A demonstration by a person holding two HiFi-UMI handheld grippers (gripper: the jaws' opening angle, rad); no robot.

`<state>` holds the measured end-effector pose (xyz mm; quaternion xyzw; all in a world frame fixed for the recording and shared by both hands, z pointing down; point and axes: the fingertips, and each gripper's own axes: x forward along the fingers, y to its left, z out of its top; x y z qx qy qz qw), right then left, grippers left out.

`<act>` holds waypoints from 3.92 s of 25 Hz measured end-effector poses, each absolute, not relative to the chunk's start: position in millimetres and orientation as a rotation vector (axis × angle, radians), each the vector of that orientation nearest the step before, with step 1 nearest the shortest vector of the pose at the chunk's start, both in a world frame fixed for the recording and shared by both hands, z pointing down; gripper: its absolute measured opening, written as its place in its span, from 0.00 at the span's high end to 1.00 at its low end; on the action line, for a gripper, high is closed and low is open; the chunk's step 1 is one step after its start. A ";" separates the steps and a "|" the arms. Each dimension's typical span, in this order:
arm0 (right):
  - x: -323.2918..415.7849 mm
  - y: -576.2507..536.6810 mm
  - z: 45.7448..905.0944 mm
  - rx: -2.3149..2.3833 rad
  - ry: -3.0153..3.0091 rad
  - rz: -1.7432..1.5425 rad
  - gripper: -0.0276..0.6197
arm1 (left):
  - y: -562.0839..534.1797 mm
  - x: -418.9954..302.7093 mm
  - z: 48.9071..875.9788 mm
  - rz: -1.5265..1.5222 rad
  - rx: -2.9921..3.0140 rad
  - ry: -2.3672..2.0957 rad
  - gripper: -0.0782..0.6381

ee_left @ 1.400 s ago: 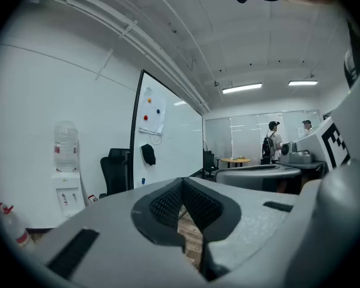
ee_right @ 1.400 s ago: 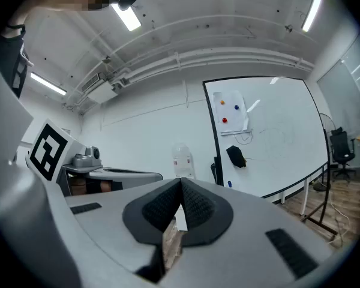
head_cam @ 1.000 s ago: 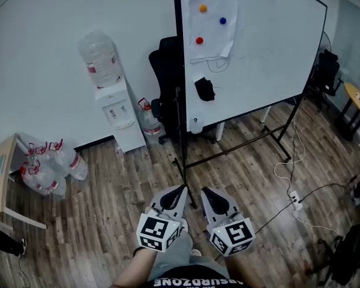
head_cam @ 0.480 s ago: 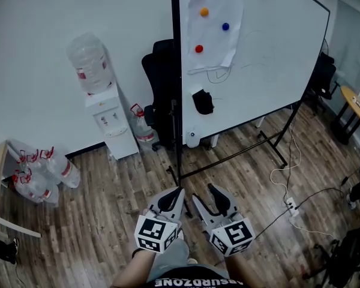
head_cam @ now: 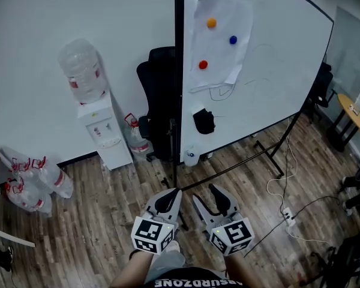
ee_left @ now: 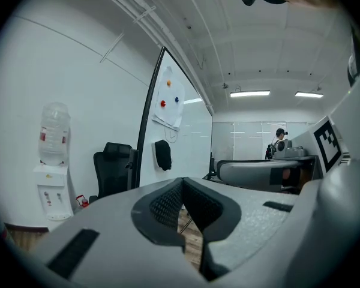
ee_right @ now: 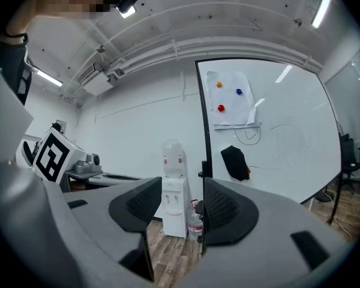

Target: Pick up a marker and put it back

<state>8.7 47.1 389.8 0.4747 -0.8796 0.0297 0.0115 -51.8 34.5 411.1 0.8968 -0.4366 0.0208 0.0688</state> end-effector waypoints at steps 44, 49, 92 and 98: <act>7.2 -150.7 487.3 1.220 -2.584 0.121 0.66 | -124.1 -44.2 443.3 0.171 2.630 -1.329 0.88; 2.0 -158.7 504.2 1.124 -2.576 0.121 0.66 | -134.1 -44.0 448.3 0.157 2.584 -1.376 0.88; 6.3 -184.7 542.8 1.017 -2.465 -0.029 0.85 | -146.4 -49.9 469.9 0.222 2.476 -1.482 0.88; 6.1 -184.2 536.4 1.016 -2.470 -0.043 0.85 | -145.7 -49.6 468.3 0.214 2.478 -1.480 0.88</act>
